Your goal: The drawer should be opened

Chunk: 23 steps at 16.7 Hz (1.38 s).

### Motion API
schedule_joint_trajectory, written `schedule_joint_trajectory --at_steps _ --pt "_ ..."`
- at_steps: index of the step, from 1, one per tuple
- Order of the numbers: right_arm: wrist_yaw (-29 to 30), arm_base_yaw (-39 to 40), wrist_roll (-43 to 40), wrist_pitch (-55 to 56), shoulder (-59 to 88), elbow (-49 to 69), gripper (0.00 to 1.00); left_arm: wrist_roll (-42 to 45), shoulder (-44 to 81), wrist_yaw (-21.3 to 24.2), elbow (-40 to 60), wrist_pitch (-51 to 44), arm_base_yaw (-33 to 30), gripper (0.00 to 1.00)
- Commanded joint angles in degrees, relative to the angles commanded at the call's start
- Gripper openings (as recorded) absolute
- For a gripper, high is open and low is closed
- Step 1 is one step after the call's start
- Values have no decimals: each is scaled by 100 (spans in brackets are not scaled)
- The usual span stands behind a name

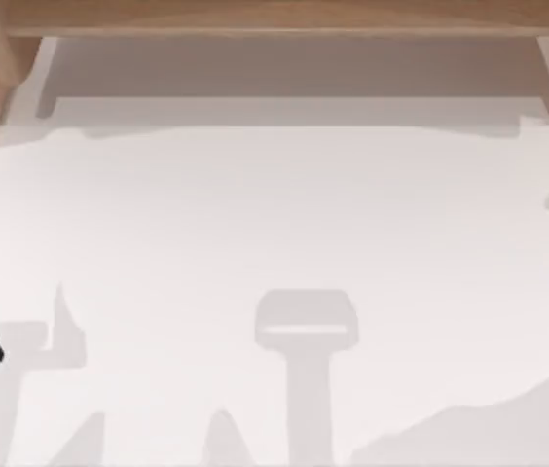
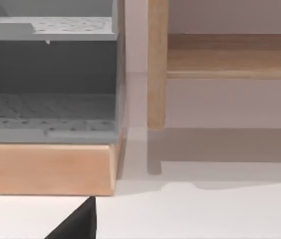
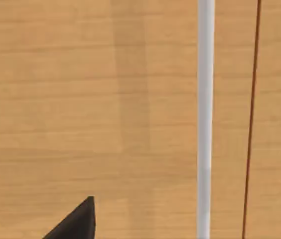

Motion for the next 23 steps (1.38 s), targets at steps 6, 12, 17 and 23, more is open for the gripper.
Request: schedule_joint_trajectory --at_steps 6,12,17,23 --pt "-11 -13 -285 170 247 121 100 0 0 0 0 0 0 100" --pt "79 74 -287 -43 424 510 100 0 0 0 0 0 0 100" --pt "129 123 -289 -193 546 778 100 0 0 0 0 0 0 100" --pt "129 123 -289 -193 546 778 70 0 0 0 0 0 0 100"
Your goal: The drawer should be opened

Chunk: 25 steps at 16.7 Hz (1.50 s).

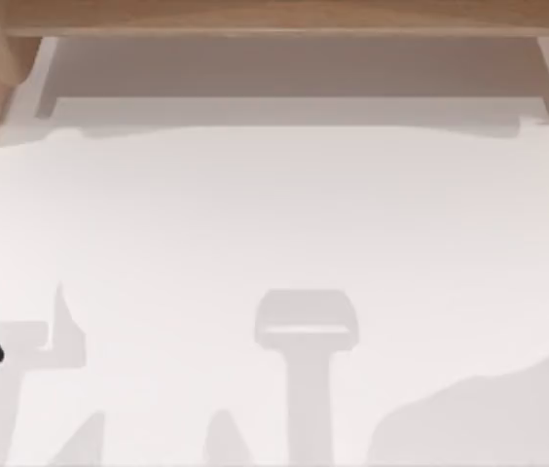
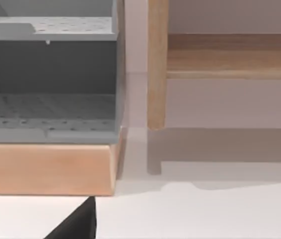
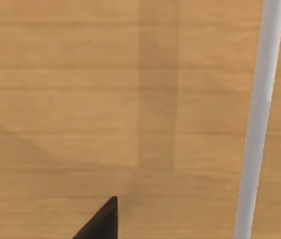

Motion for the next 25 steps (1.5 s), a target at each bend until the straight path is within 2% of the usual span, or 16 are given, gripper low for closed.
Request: schedule_joint_trajectory --at_steps 9,19,25 --pt "0 0 0 0 0 0 2 0 0 0 0 0 0 100" --pt "1 -26 11 -1 -1 -22 0 0 0 0 0 0 0 100" --pt "-243 -261 43 553 -454 -1058 0 0 0 0 0 0 0 100"
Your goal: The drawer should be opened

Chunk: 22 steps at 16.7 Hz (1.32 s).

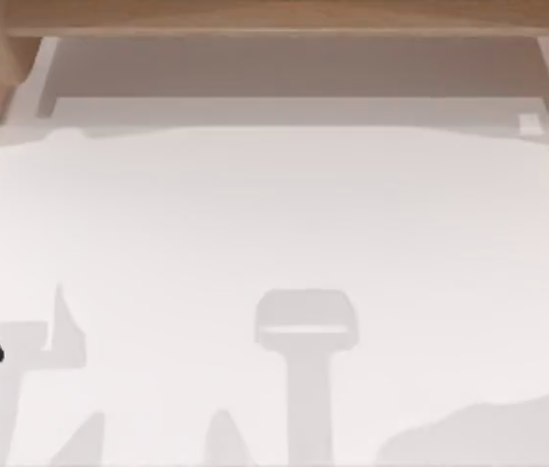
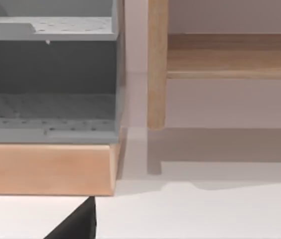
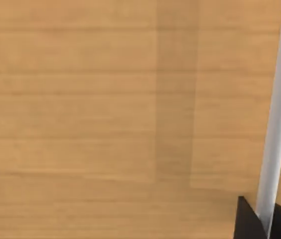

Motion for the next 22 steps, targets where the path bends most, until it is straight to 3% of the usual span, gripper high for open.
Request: schedule_joint_trajectory --at_steps 9,16,22 --pt "-157 -172 -16 385 -284 -609 0 0 0 0 0 0 0 100" --pt "-622 -612 -8 1109 -780 -1874 0 0 0 0 0 0 0 100" --pt "-671 -666 -13 1198 -811 -1966 0 0 0 0 0 0 0 100"
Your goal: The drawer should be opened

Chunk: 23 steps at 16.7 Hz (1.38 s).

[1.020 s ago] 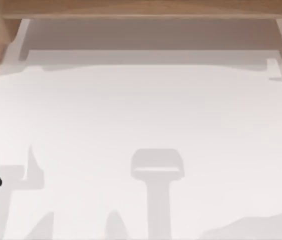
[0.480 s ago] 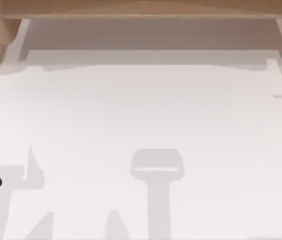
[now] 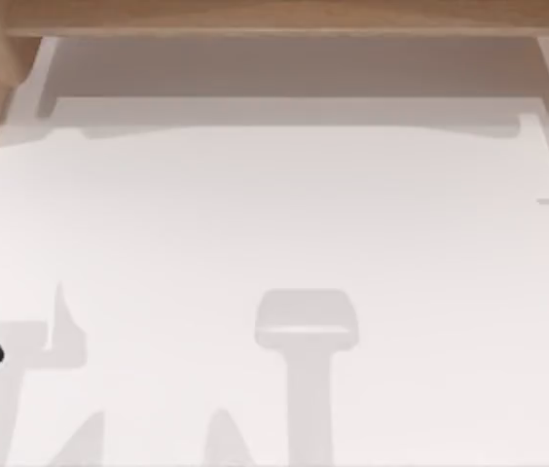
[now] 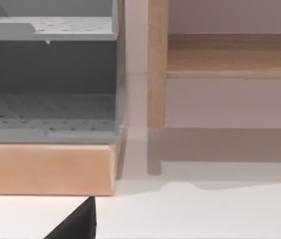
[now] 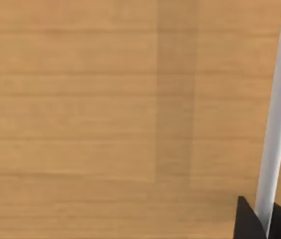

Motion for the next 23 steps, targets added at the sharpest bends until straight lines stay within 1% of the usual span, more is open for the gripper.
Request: schedule_joint_trajectory --at_steps 7,12,23 --pt "-609 -589 9 677 -368 -1051 0 0 0 0 0 0 0 100" --pt "-668 -649 11 745 -408 -1155 0 0 0 0 0 0 0 100" --pt "-668 -649 11 745 -408 -1155 83 0 0 0 0 0 0 100"
